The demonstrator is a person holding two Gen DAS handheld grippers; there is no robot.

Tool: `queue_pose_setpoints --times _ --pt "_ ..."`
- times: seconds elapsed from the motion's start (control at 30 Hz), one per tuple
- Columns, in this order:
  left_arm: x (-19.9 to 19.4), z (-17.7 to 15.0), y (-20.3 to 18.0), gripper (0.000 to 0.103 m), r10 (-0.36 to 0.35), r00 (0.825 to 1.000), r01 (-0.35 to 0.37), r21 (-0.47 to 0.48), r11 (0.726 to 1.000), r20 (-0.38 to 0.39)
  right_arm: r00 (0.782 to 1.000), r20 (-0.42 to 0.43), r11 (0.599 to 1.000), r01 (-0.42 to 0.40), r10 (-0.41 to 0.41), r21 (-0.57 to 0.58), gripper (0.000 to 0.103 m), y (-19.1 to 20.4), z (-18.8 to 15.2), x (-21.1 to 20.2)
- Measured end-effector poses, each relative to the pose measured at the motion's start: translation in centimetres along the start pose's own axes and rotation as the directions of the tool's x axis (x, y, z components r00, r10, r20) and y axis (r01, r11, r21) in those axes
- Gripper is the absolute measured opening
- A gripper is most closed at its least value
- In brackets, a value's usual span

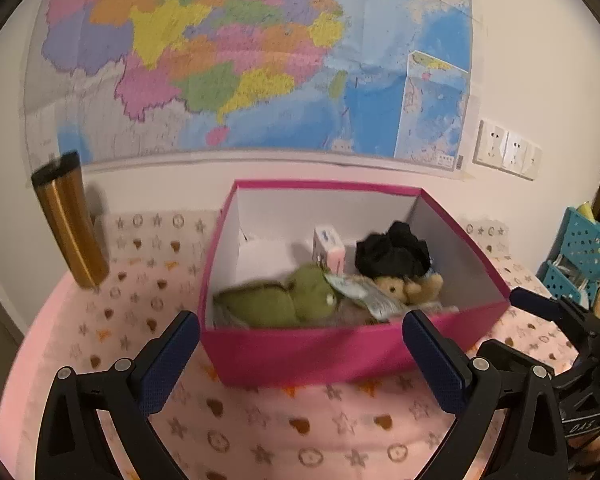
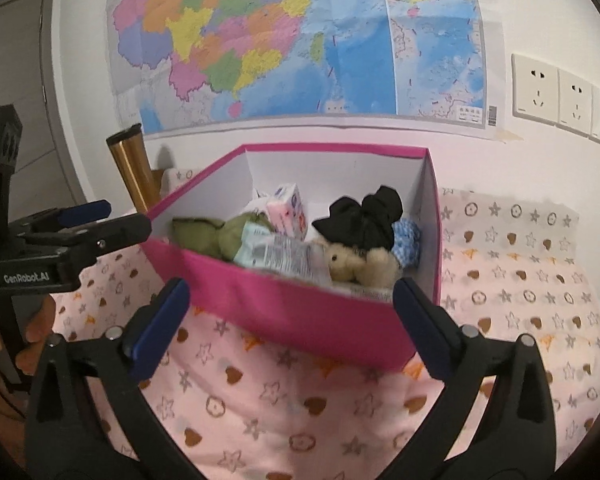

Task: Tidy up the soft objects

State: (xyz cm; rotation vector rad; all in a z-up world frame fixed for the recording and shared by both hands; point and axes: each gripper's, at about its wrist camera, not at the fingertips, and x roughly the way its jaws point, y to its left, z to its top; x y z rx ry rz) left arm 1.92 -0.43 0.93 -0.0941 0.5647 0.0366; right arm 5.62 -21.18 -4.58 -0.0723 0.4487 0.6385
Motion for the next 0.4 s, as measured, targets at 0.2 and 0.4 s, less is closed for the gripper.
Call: queue_pose_setpoints --times 0.2,0.4 --pt "-0.6 -1.9 -0.5 0.103 0.014 0.999 -0.014 0.010 1.000 -0.038 1.000 -0.018 1.000 -0.002 0.003 0.019 0.102 0.8 -2.0 -0.8" --pt "0.0 -4.4 -1.6 0.103 -0.033 0.994 0.035 0.022 0.999 -0.103 0.998 -0.056 1.000 0.008 -0.007 0.024 0.102 1.3 -4.1 -1.2"
